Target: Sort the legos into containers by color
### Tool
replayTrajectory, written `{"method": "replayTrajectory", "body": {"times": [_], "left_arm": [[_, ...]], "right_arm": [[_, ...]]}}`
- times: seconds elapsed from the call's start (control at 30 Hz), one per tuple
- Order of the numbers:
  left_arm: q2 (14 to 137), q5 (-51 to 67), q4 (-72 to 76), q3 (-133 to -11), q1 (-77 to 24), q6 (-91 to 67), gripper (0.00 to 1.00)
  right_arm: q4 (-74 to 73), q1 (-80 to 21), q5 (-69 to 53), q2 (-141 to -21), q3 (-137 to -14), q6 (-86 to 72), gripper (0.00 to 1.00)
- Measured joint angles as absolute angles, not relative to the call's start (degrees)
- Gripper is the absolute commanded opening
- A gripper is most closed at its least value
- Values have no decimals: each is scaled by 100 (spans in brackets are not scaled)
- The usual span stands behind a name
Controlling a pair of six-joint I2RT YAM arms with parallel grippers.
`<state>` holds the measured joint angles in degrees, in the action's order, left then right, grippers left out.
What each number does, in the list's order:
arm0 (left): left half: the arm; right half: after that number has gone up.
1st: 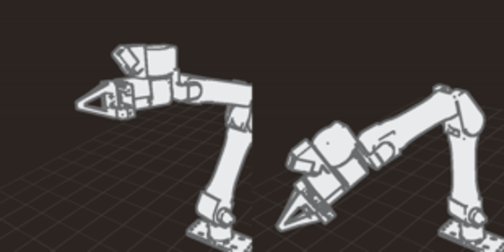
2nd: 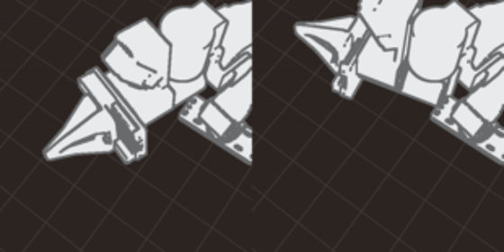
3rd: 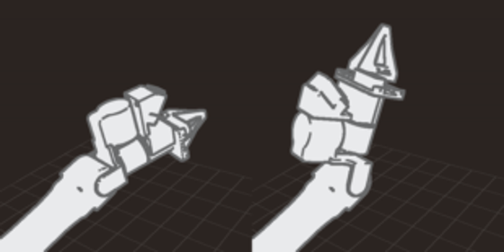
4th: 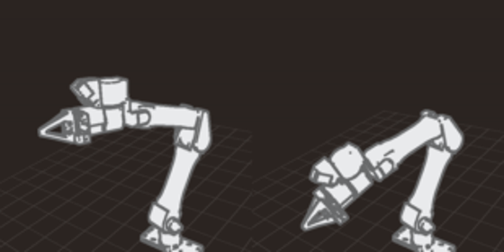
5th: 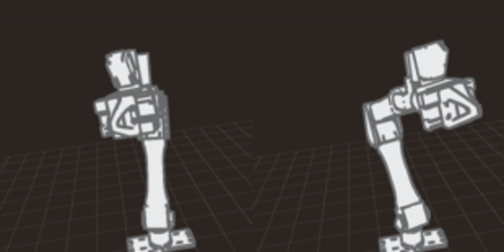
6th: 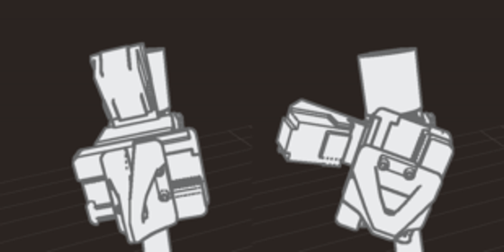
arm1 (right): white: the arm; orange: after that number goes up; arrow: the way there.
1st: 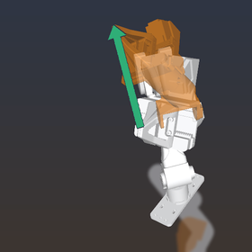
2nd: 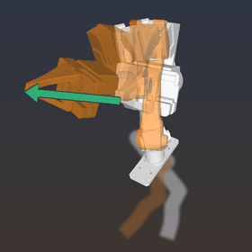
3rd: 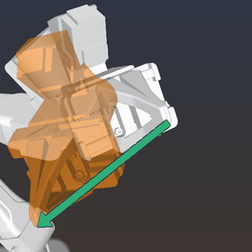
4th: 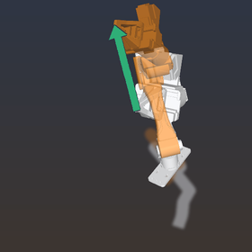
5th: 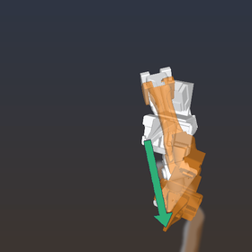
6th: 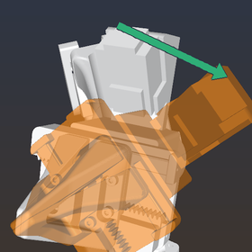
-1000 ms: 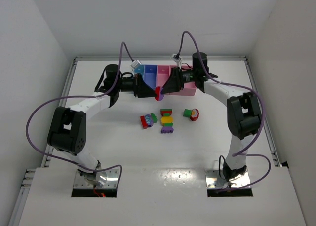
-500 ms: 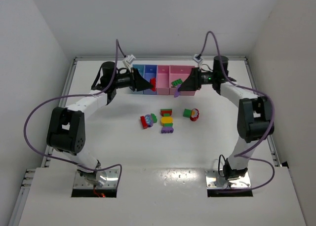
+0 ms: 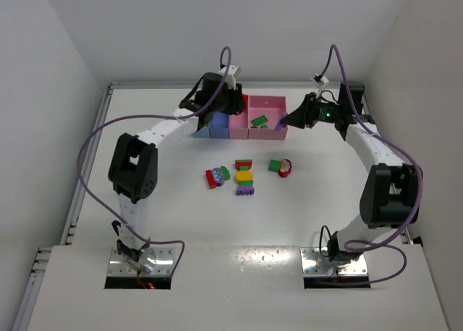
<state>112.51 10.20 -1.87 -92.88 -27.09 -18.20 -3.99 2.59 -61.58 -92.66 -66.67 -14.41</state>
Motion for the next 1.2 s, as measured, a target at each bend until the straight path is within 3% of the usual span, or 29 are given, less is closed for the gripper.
{"method": "replayTrajectory", "body": {"times": [0.2, 0.33, 0.37, 0.47, 0.57, 0.9, 1.07, 1.2], "left_arm": [[11992, 204, -635, -9721, -2792, -1741, 18], [12180, -49, -812, -9771, -2766, -1737, 47], [12204, -71, -821, -9778, -2766, -1708, 58], [12208, 45, -834, -9784, -2759, -1732, 69], [12158, 252, -637, -9738, -2731, -1883, 94], [10683, 290, -390, -9537, -2141, -2709, 100], [9408, 482, -226, -8707, -1079, -2722, 100], [9085, 869, -314, -8147, -207, -2536, 100]], "right_arm": [[-648, 259, -5697, -9083, -6667, -1199, 0], [-760, 259, -5605, -9039, -6667, -1063, 0], [-786, 259, -5586, -9039, -6667, -1044, 0], [-825, 228, -5524, -9041, -6676, -952, 0], [-847, 104, -5380, -9137, -6816, -904, 0], [-447, -1002, -4772, -10825, -8593, -1168, 0], [-134, -1710, -4449, -11950, -9662, -1396, 0], [-73, -2156, -4141, -12667, -10215, -1461, 1]]}}
